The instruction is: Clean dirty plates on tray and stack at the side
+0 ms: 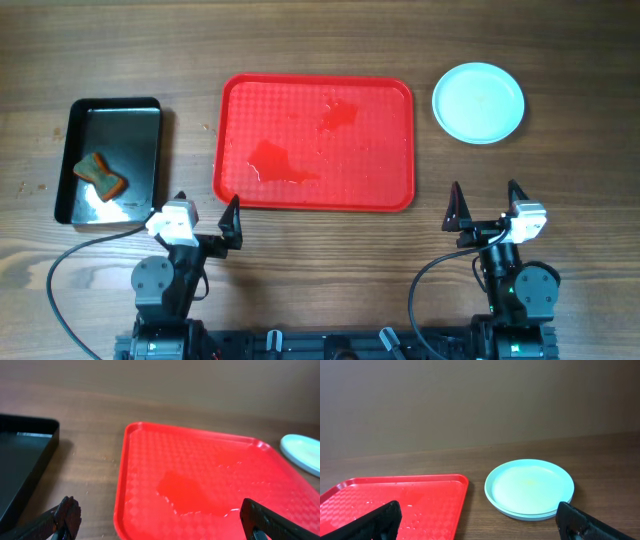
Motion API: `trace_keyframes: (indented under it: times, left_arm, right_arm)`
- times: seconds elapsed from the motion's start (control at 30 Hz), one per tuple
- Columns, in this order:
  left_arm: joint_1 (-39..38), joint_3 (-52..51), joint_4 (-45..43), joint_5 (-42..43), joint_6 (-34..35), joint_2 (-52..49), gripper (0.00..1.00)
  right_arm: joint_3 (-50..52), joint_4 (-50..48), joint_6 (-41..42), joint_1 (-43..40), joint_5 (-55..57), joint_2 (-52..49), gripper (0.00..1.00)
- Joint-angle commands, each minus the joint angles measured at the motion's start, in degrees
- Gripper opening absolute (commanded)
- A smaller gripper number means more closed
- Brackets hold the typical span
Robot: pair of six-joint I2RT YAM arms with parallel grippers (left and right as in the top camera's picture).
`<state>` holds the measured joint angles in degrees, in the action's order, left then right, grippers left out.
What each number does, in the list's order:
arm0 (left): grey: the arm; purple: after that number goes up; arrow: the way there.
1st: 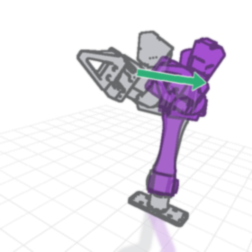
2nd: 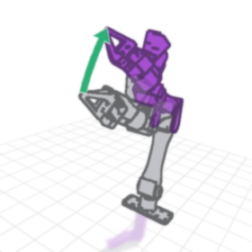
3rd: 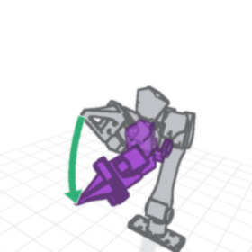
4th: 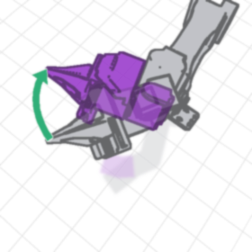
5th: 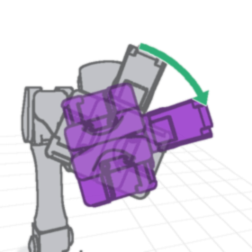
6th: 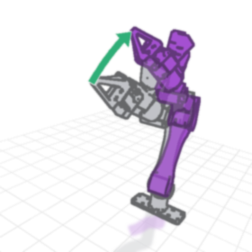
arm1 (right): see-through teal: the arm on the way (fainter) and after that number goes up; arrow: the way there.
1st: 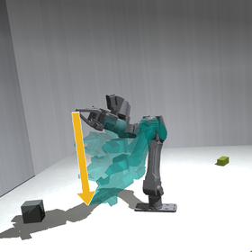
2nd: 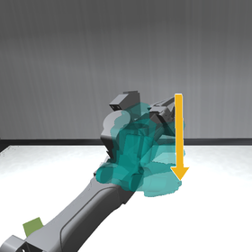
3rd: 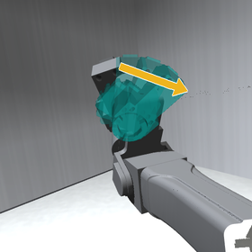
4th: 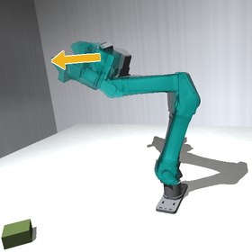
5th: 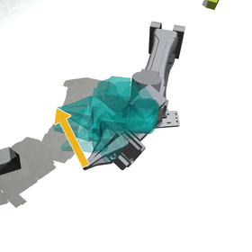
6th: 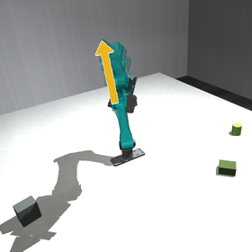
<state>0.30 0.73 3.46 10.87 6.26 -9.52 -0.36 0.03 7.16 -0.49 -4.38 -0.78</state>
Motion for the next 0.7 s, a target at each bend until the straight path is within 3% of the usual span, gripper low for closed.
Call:
trace_keyframes:
  times: [0.0, 0.1, 0.27, 0.43, 0.67]
  left_arm:
    - [-1.64, -0.39, 0.22, -1.2, -0.76, 4.68, 1.0]
    - [-2.12, -0.39, 0.22, -1.16, -0.81, 8.96, 1.0]
    - [-2.12, -0.39, 0.31, -2.01, -10.29, 9.33, 1.0]
    - [-2.12, -0.42, 1.07, -9.05, -10.56, 9.33, 1.0]
    - [-2.1, -0.42, 1.01, -11.72, -10.54, 9.33, 1.0]
  right_arm:
    - [0.07, -0.07, -1.11, -0.33, 0.98, 0.5, 1.0]
    - [0.07, -0.04, -1.09, -0.33, 0.98, 0.5, 1.0]
    - [0.07, -0.07, -1.11, -0.33, 0.98, 0.5, 1.0]
    - [0.07, -0.07, -1.09, -0.33, 0.98, 0.5, 1.0]
    - [0.07, -0.07, -1.09, -0.33, 0.98, 0.5, 1.0]
